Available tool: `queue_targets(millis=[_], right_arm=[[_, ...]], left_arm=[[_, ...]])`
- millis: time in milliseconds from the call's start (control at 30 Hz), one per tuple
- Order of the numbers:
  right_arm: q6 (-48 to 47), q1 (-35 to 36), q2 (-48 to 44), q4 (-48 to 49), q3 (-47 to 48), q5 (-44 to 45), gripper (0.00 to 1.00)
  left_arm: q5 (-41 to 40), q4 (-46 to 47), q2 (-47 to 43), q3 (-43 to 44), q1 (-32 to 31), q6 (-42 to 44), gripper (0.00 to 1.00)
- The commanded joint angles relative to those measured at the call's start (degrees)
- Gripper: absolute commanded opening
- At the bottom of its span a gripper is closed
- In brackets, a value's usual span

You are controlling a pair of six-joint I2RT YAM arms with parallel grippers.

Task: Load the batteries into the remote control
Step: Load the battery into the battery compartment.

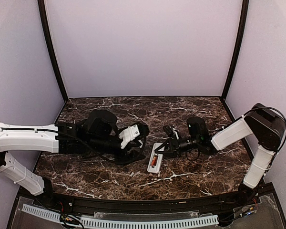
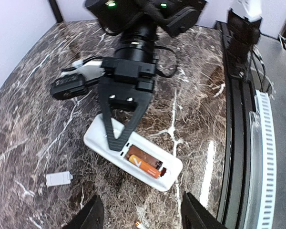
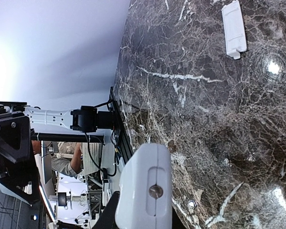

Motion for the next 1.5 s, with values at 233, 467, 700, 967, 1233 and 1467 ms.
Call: queue_targets(millis=[233,467,700,967,1233,1467], right_arm=[[-1.9,1.2,-0.5,-2.3,2.5,-2.2,0.0],[-2.7,1.9,-0.7,-3.3,2.9,-2.3,0.0],[-3.2,3.0,-0.4,-3.6,3.2,-2.0,0.0],[-3.1,3.3,-0.3,-3.5,3.1,-2.1,0.0],[-2.8,3.9,0.1,-2.7,3.2,-2.1,0.0],[-2.8,4.1,0.3,-2.6,3.4,-2.3,0.0]], left_arm=[[6.6,-5.4,6.1,2.6,-4.5,25.3,0.36],[4.3,-5.8,10.0,4.1,-5.1,28.3,0.33],[3.9,-5.5,12.2,4.9,-5.1,29.5,0.31],[2.9,-5.7,13.6,5.5,-5.0,31.6,0.28],[2.0,-4.8,14.8,6.0,-5.0,31.9,0.25],[1.0,-4.7,15.1,5.8,-5.1,32.9,0.23]])
